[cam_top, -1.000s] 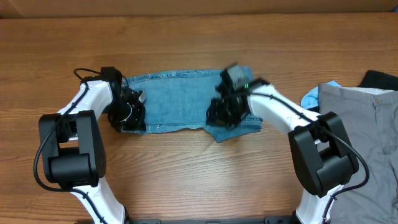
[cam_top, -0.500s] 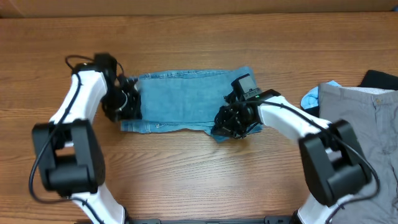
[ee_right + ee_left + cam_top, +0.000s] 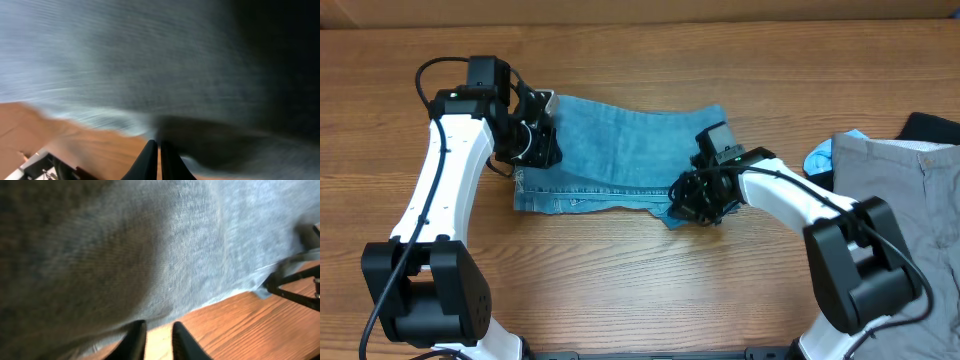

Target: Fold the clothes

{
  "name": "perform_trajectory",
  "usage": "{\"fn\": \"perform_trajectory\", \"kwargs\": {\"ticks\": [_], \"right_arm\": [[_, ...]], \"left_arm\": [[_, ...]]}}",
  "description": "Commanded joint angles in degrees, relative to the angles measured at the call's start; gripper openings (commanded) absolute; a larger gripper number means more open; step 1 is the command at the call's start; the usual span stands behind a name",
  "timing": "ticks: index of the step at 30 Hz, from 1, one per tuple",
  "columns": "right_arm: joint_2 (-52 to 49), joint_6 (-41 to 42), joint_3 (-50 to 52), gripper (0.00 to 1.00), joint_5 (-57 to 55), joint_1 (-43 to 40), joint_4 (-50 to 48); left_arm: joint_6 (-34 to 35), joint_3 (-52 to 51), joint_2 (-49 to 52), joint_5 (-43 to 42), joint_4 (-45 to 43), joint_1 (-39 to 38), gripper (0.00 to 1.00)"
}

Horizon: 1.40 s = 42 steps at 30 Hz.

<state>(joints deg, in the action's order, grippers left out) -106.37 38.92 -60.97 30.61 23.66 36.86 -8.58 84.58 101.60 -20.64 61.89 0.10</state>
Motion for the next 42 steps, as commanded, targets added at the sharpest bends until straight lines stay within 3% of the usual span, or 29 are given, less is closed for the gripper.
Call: {"fn": "perform_trajectory", "kwargs": {"ticks": [1,9,11,15,18,22,25,28,33,39,40,41,42], "right_arm": [[-0.9,2.0,0.7,0.09,-0.9,-0.3,-0.3],[-0.9,1.8,0.5,0.09,-0.5,-0.3,-0.3],[-0.9,1.8,0.5,0.09,-0.5,-0.3,-0.3],[-0.9,1.6,0.5,0.09,0.1,-0.4,-0.3],[-0.9,1.4,0.5,0.1,0.4,-0.9,-0.3],[-0.9,1.4,0.5,0.1,0.5,-1.0,-0.3],[-0.9,1.4,0.5,0.1,0.5,-1.0,-0.3],[-0.9,1.4,0.5,0.1,0.5,-1.0,-0.3],[-0.9,1.4,0.5,0.1,0.5,-1.0,-0.2],[-0.9,1.4,0.5,0.1,0.5,-1.0,-0.2],[-0.9,1.4,0.5,0.1,0.5,-1.0,-0.2],[-0.9,1.4,0.5,0.1,0.5,-1.0,-0.2],[-0.9,1.4,0.5,0.1,0.5,-1.0,-0.2]], "left_arm": [[-0.1,-0.1,0.5,7.3,2.4,0.5,0.35],[0.1,-0.1,0.5,11.1,6.4,1.1,0.34],[0.6,-0.1,0.5,12.6,6.4,1.1,0.27],[1.8,-0.1,0.5,14.6,6.5,1.1,0.32],[2.4,-0.1,0.5,14.7,7.0,1.1,0.17],[2.7,-0.1,0.5,14.7,8.0,1.1,0.1],[2.8,-0.1,0.5,14.7,7.9,1.1,0.22],[2.8,-0.1,0.5,14.7,8.0,1.1,0.28],[3.0,-0.1,0.5,18.2,9.3,1.1,0.53],[5.0,0.7,0.5,21.1,10.8,2.0,0.59],[5.0,1.3,0.5,21.1,11.5,2.5,0.7],[5.0,1.7,0.5,21.1,12.0,2.9,0.92],[5.0,2.4,0.5,21.0,12.7,3.5,1.0]]}}
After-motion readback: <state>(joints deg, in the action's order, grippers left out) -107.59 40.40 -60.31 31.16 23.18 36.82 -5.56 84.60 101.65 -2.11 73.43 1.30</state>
